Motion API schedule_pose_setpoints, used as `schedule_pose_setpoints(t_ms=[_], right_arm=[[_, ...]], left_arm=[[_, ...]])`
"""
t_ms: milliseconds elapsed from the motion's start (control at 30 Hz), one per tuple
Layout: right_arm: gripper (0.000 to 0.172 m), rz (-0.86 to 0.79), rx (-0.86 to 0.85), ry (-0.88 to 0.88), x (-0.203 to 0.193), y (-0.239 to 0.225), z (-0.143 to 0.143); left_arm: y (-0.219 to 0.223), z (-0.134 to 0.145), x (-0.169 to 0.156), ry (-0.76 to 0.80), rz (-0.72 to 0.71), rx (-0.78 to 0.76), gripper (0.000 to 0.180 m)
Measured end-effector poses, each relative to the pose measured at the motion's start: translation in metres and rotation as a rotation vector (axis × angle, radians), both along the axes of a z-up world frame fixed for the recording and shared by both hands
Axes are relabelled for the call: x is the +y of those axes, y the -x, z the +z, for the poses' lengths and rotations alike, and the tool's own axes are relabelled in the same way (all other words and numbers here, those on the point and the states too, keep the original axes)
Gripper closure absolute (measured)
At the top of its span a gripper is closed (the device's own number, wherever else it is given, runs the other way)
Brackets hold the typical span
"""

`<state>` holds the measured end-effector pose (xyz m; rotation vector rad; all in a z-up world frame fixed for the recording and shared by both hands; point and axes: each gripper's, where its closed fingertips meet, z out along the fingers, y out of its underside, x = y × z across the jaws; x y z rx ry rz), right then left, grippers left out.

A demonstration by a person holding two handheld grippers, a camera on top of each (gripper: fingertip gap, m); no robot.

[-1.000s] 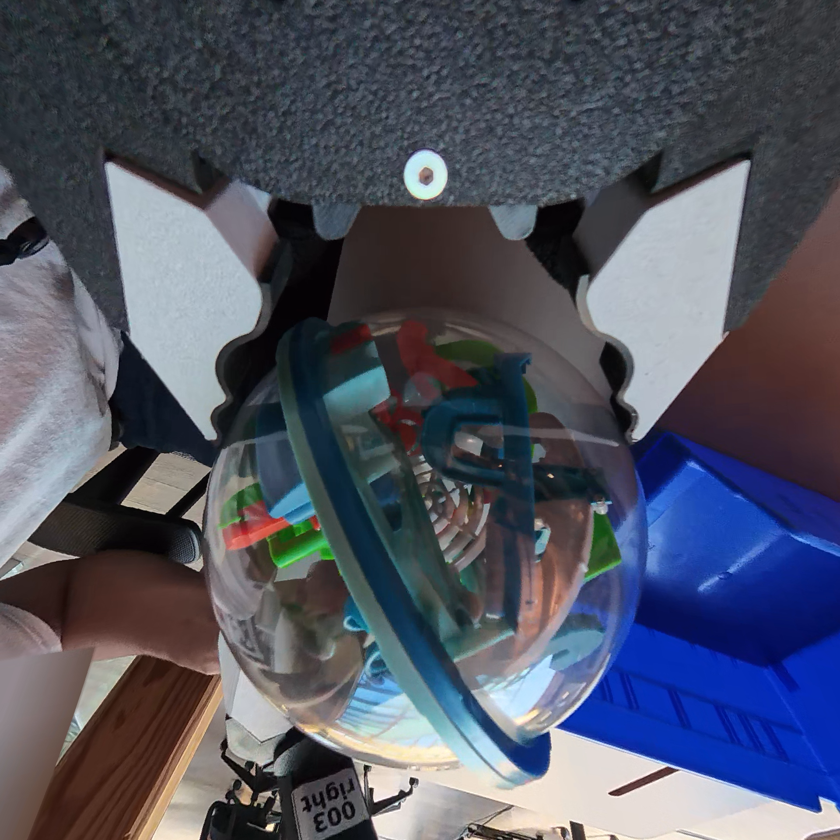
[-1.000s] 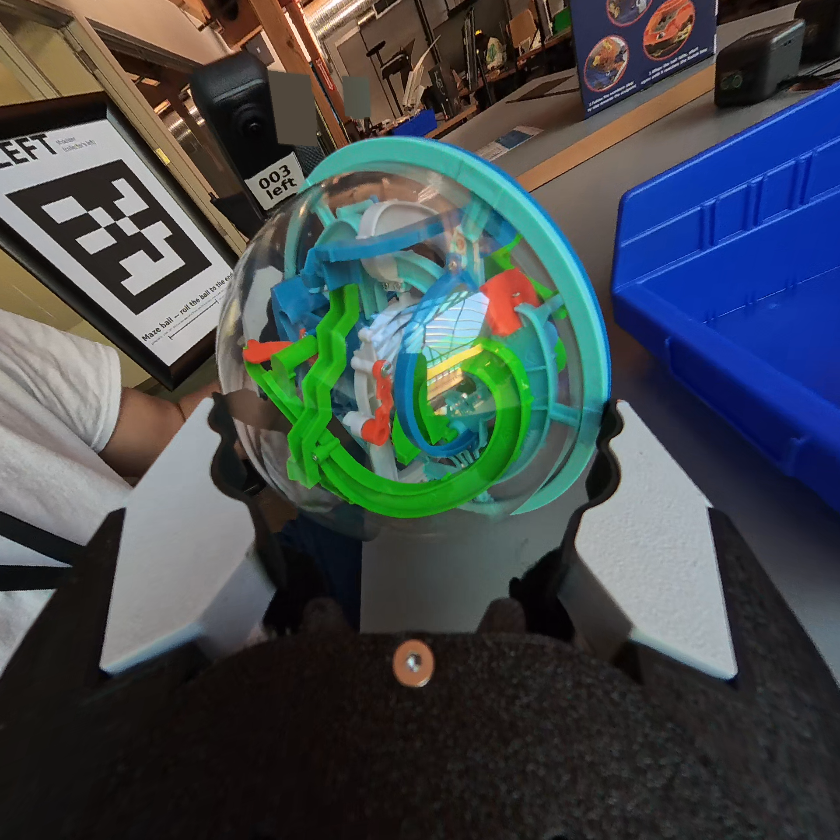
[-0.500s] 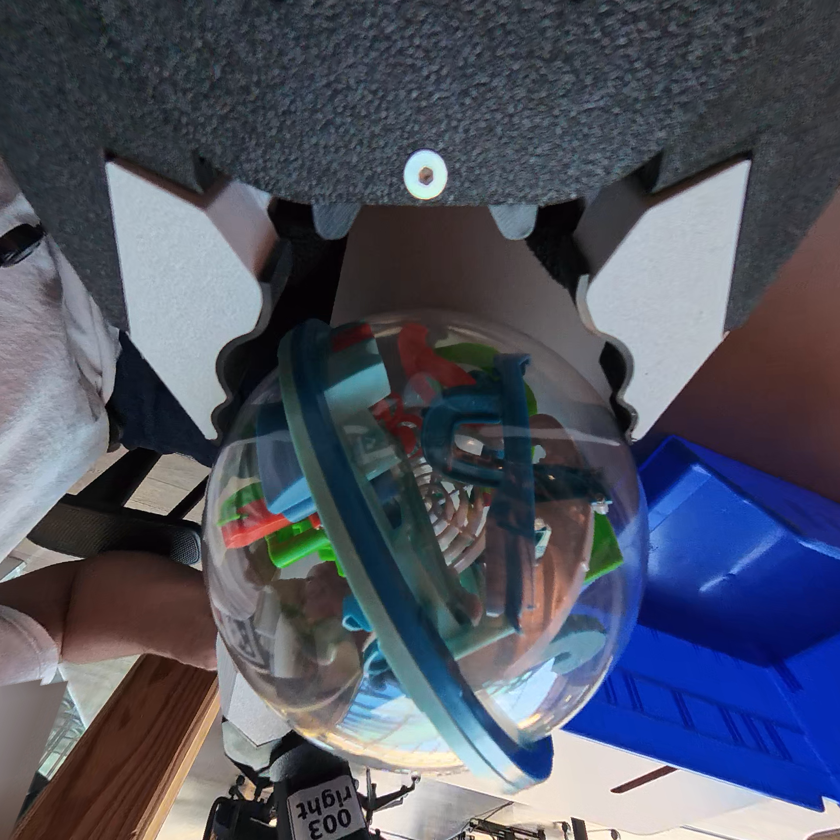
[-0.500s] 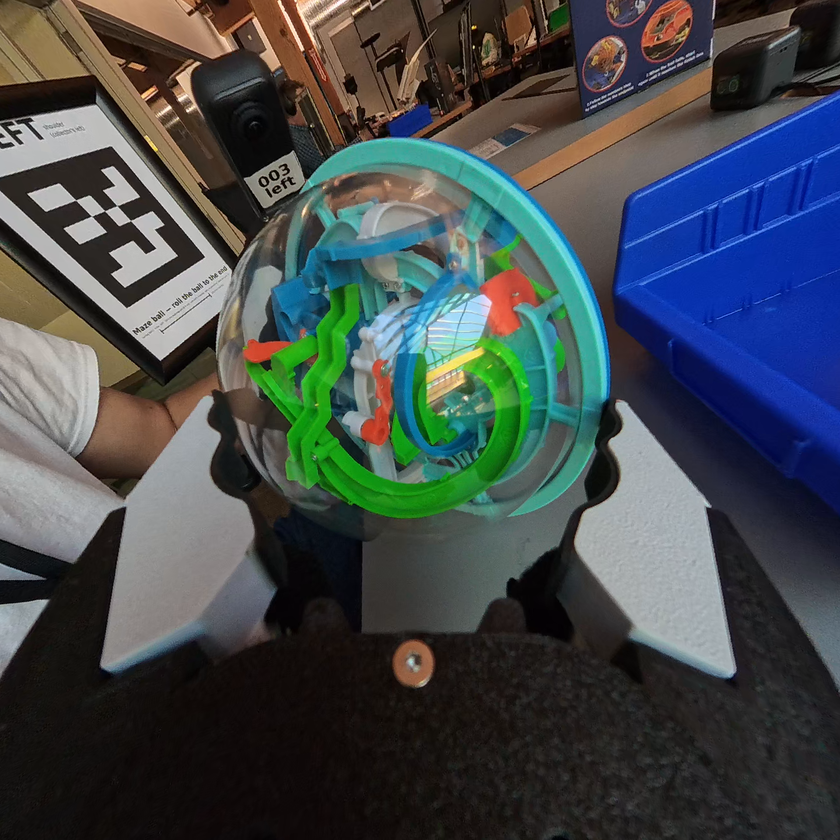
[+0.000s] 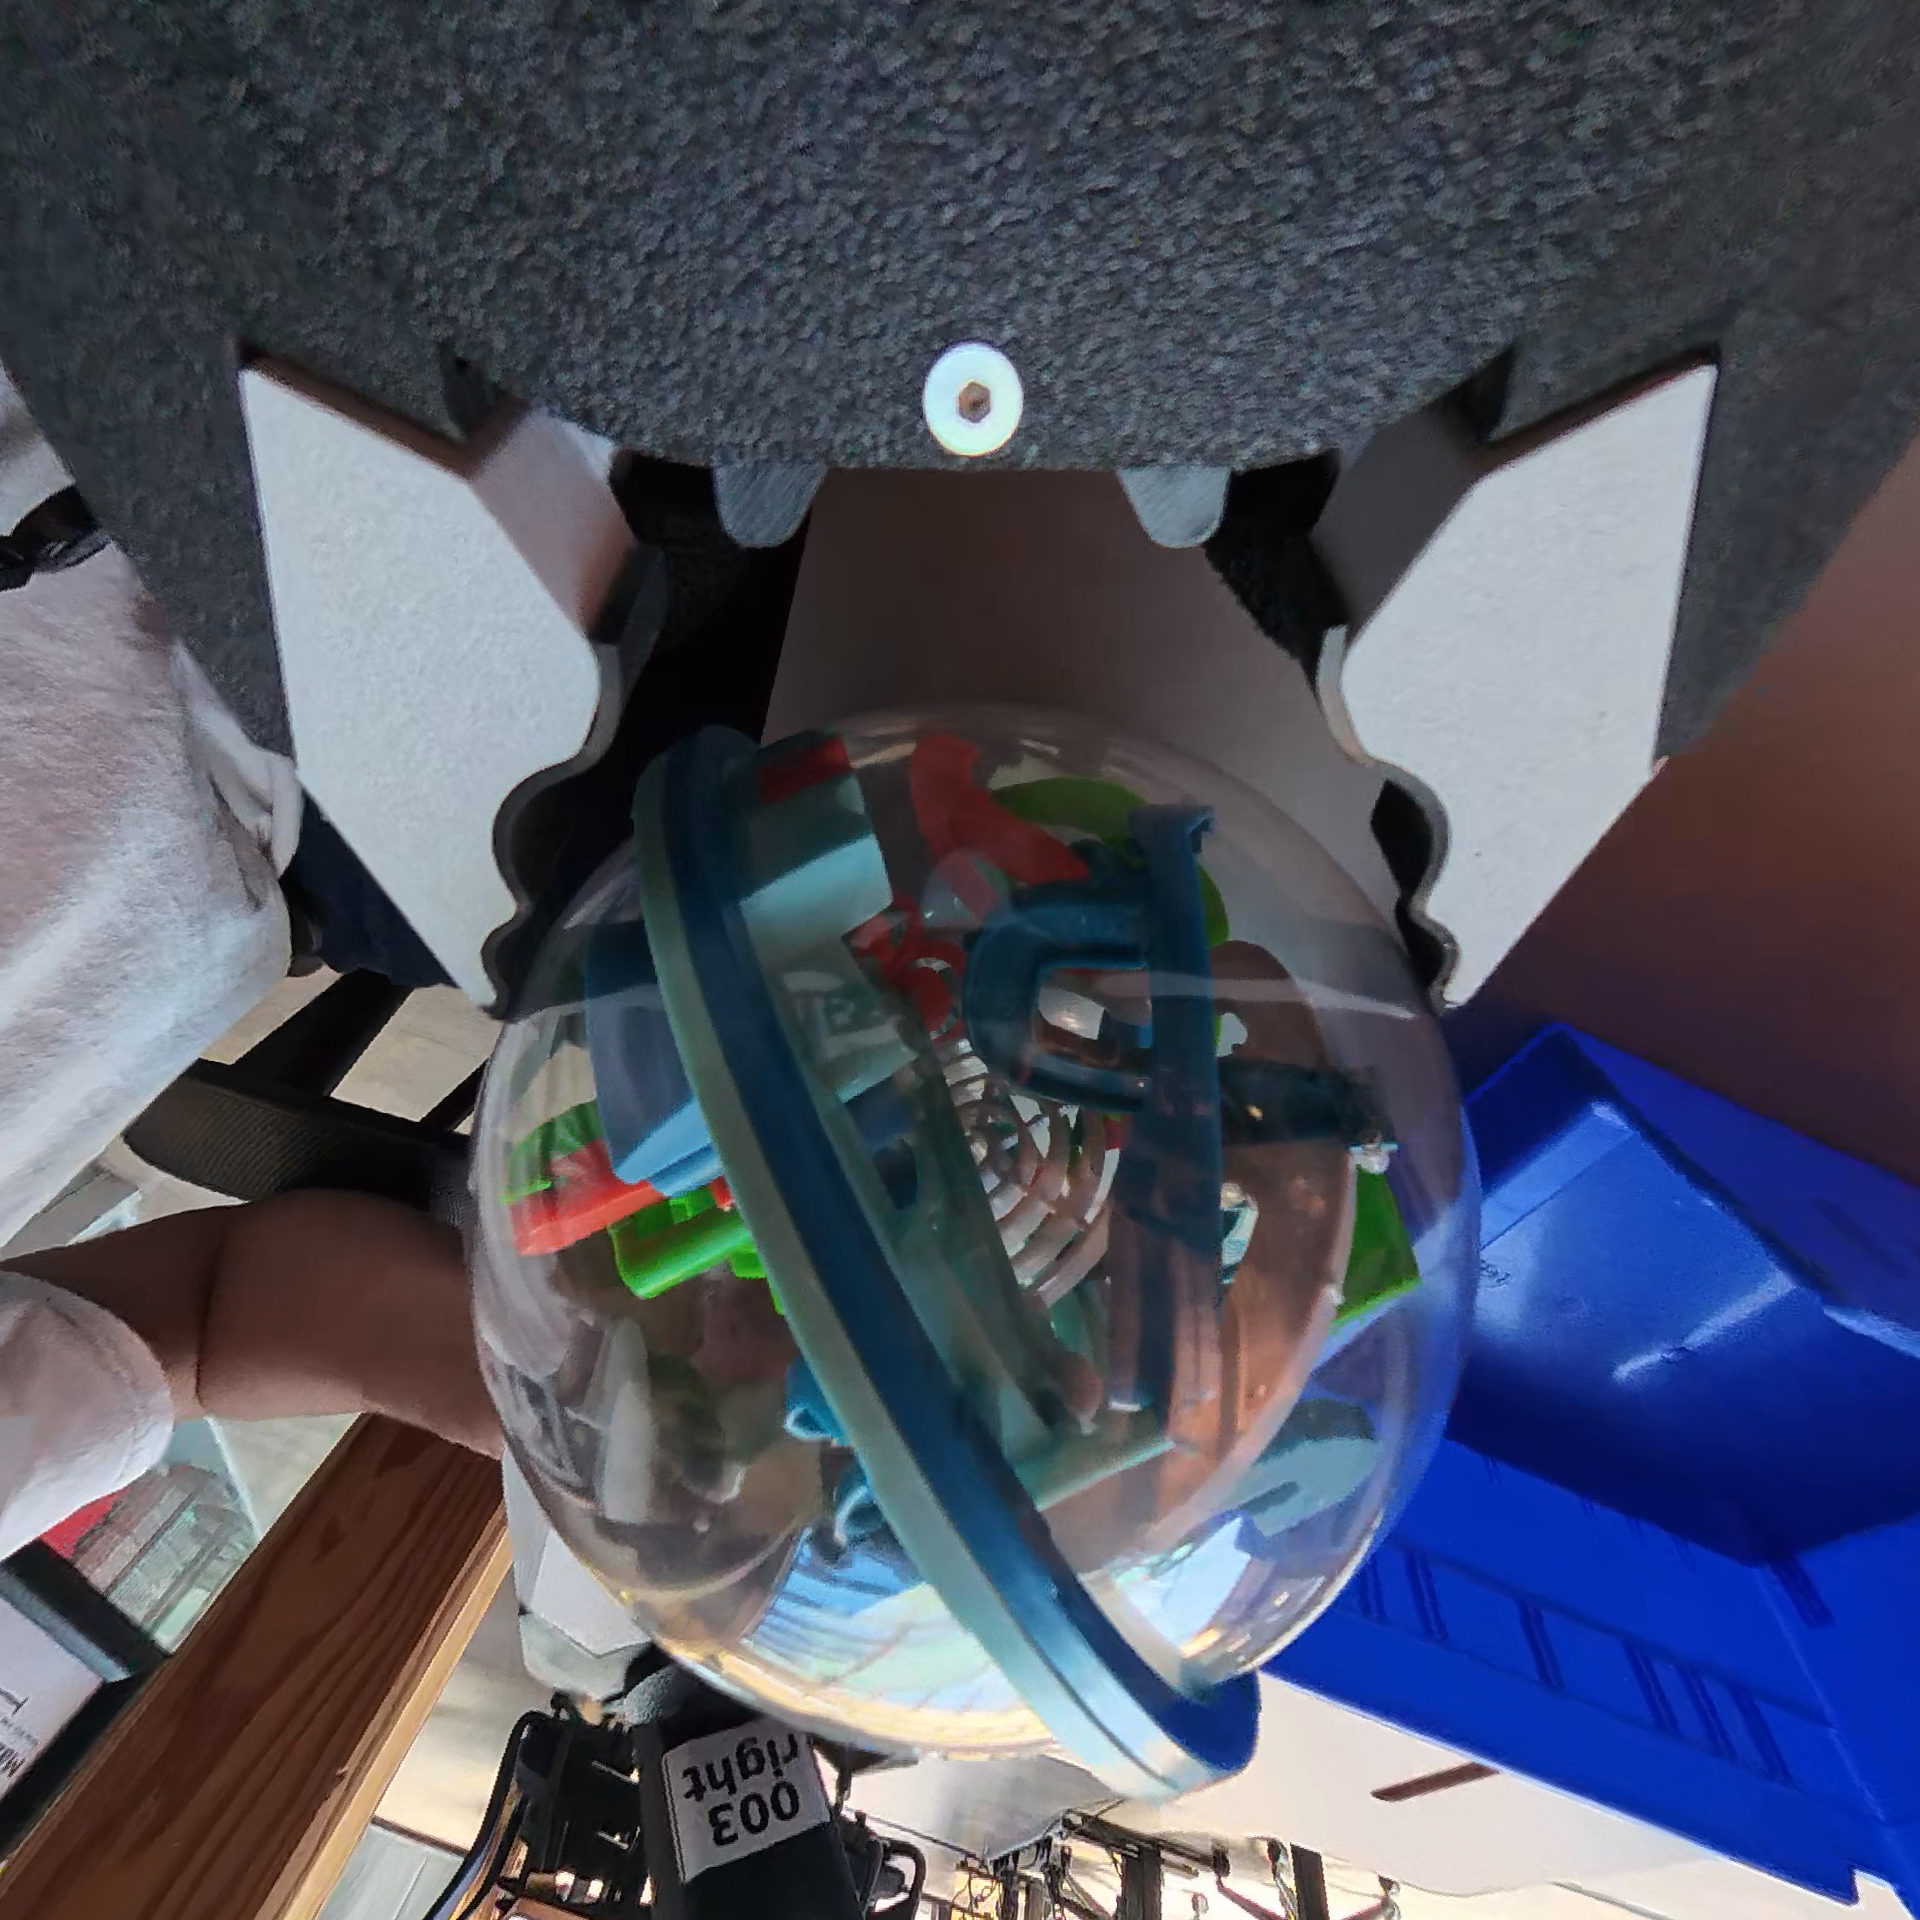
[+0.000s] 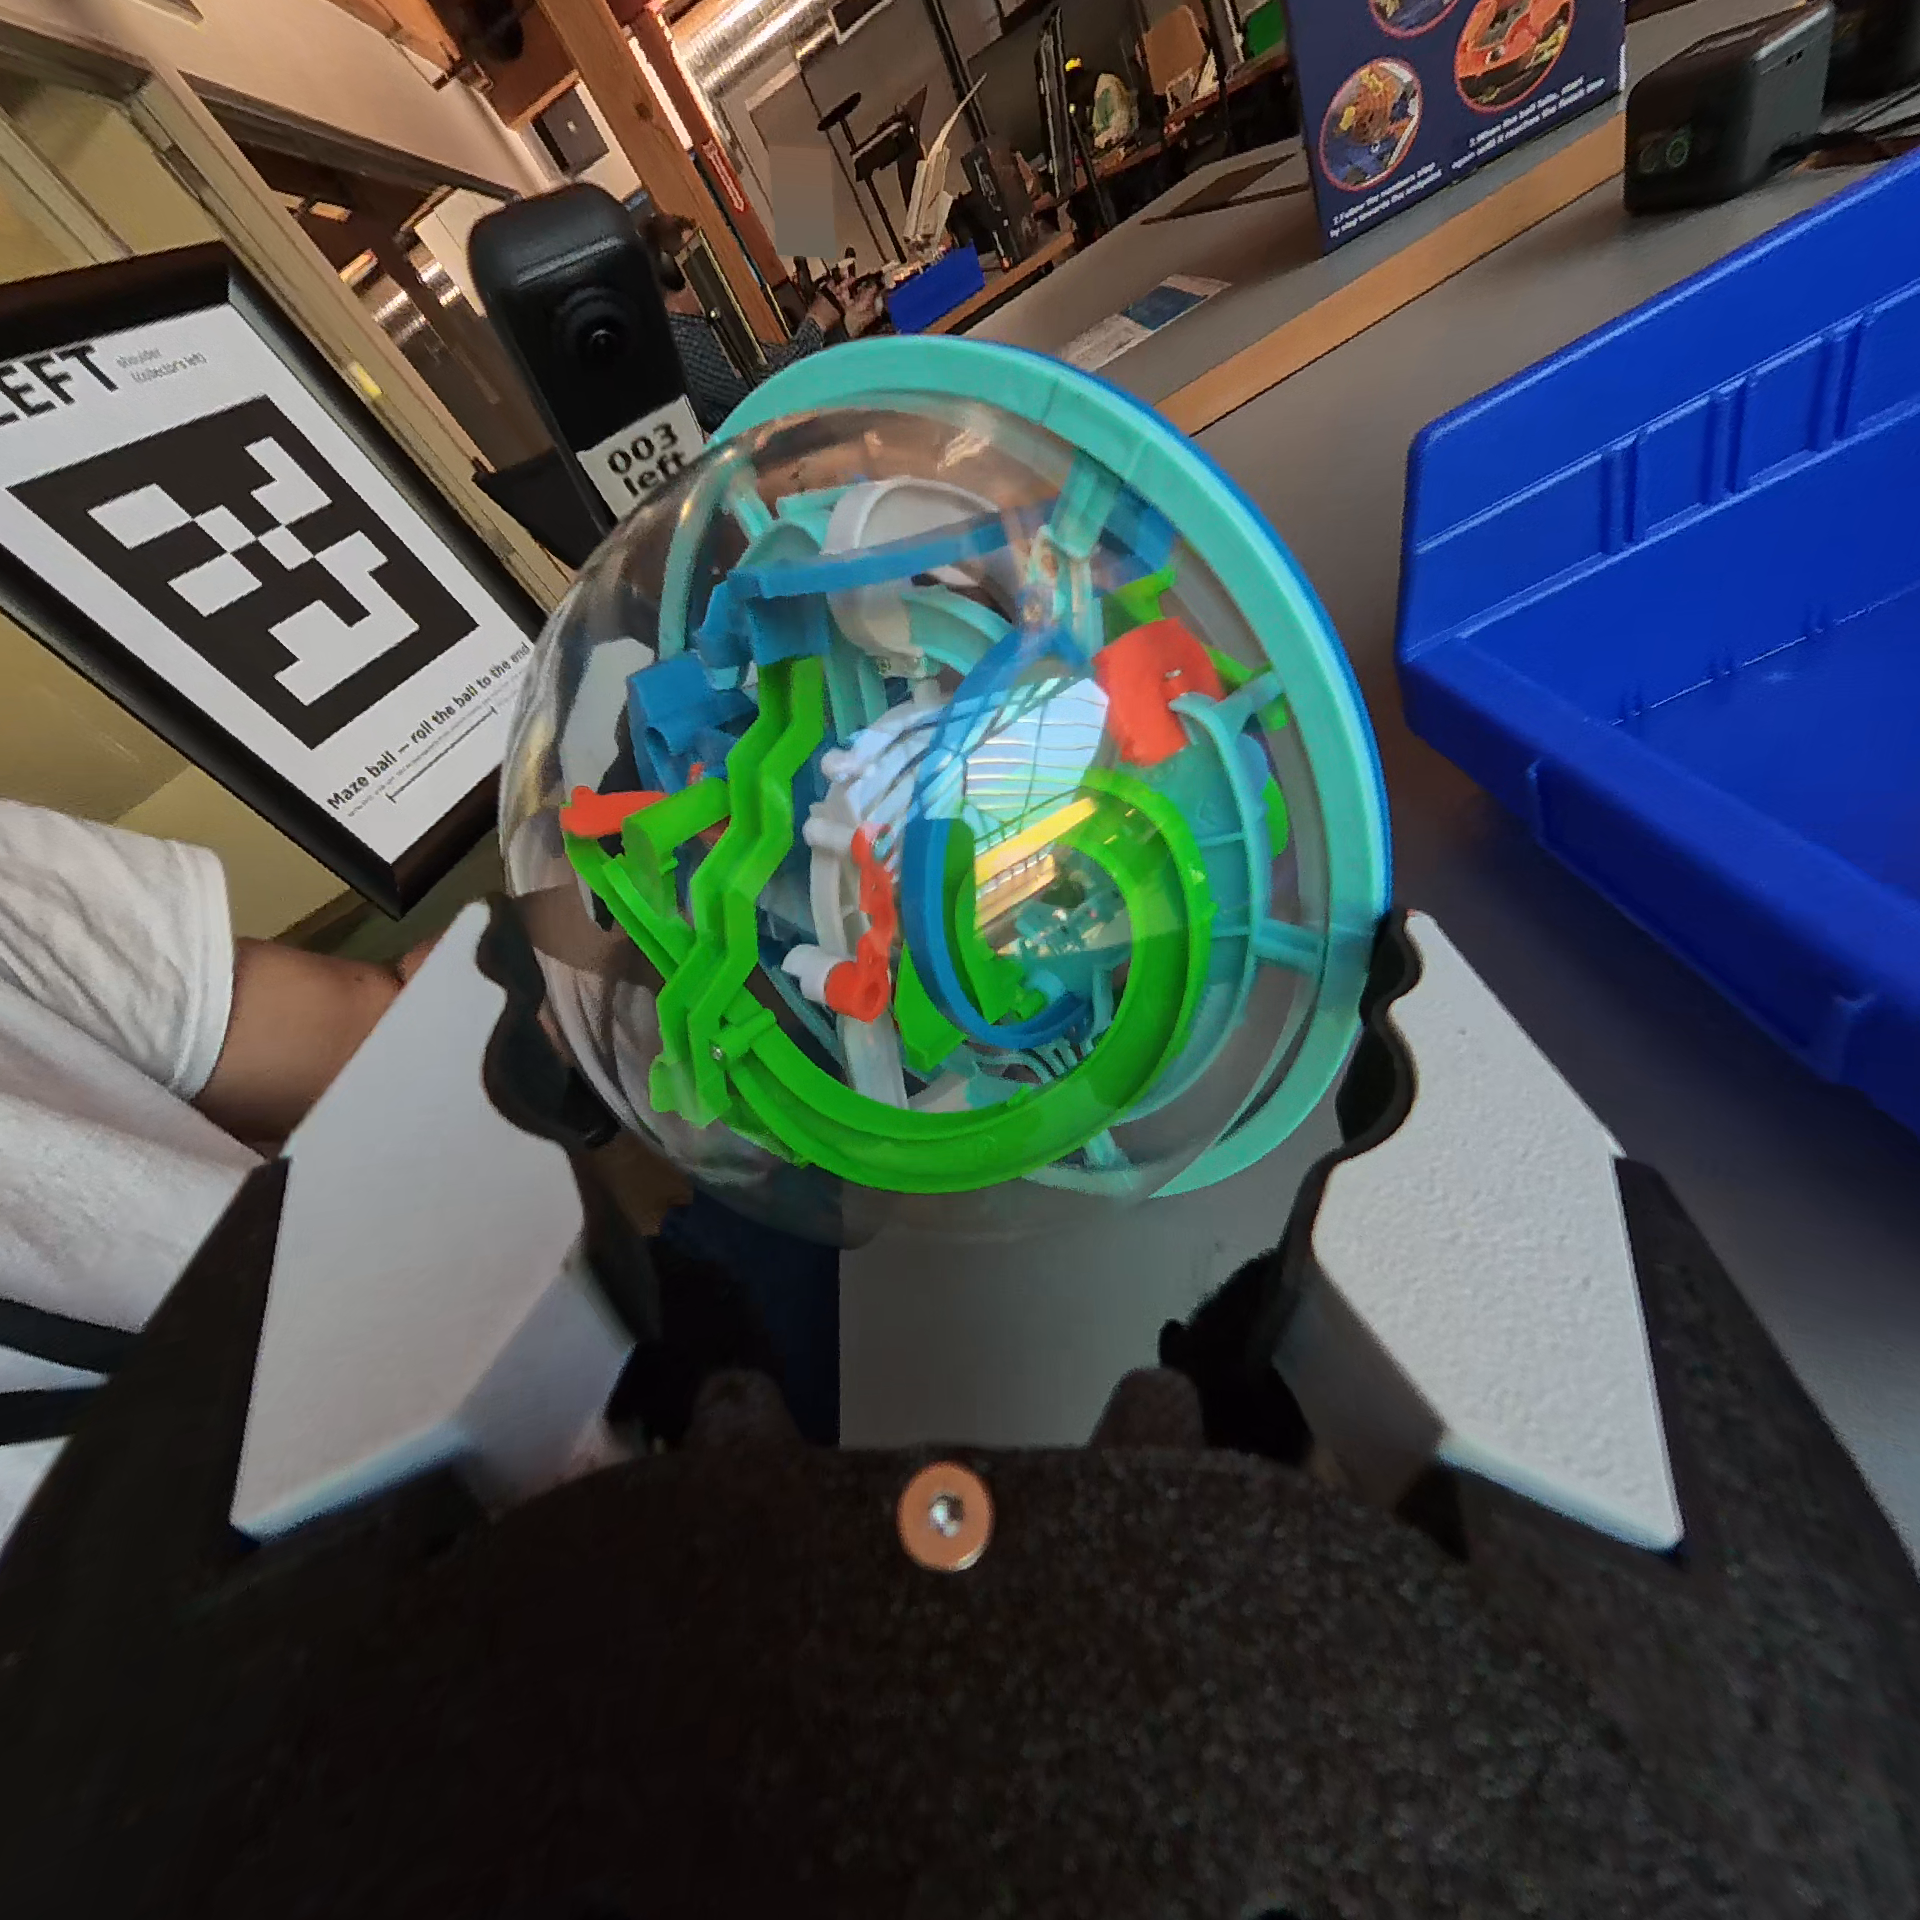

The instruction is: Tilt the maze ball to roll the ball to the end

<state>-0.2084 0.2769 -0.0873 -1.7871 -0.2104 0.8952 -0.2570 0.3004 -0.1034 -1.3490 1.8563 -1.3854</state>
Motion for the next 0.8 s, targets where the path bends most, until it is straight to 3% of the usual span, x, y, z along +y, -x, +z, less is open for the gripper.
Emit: schedule_pose_setpoints(t_ms=[167, 400, 500, 633, 733, 800], right_arm=[[0.019, -0.006, 0.041, 0.077, 0.009, -0.004, -0.002], [0.028, -0.065, 0.043, 0.038, -0.016, -0.021, 0.008], [0.029, -0.083, 0.050, 0.027, -0.042, -0.026, 0.030], [0.028, -0.127, -0.008, 0.029, -0.065, -0.009, 0.046], [0.026, -0.152, -0.030, 0.045, -0.074, 0.008, 0.042], [0.023, -0.191, -0.058, 0.097, -0.073, 0.009, 0.025]], left_arm=[[-0.004, 0.000, 0.006, 0.105, 0.020, -0.040, 0.025], [0.004, 0.001, -0.009, -0.017, 0.122, -0.039, 0.025], [0.011, 0.003, -0.024, -0.261, 0.199, -0.047, 0.025], [0.010, 0.008, -0.039, -0.785, 0.392, -0.040, 0.026], [0.006, 0.014, -0.061, -1.143, 0.545, -0.109, 0.028], [0.001, 0.014, -0.083, -1.330, 0.560, -0.181, 0.033]])
